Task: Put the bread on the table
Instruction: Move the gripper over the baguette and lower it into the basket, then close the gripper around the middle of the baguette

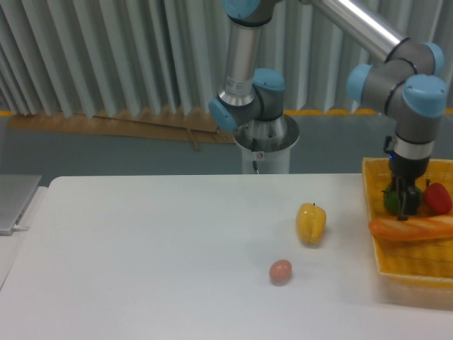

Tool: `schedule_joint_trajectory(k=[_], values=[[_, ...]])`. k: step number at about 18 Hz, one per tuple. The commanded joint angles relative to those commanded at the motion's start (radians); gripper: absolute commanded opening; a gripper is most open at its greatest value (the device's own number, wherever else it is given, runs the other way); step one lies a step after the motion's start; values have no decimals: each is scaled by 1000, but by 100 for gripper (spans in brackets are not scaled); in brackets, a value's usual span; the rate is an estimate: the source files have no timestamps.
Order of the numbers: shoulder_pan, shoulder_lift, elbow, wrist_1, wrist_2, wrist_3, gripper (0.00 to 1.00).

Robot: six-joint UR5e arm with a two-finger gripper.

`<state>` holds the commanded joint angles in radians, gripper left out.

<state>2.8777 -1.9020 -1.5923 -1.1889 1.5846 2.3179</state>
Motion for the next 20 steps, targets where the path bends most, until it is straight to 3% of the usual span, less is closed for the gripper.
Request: schedule_joint_trajectory(k=[5,20], values=[[5,-66,-3,83,0,-14,100],[-17,-74,-49,83,5,-26,100]])
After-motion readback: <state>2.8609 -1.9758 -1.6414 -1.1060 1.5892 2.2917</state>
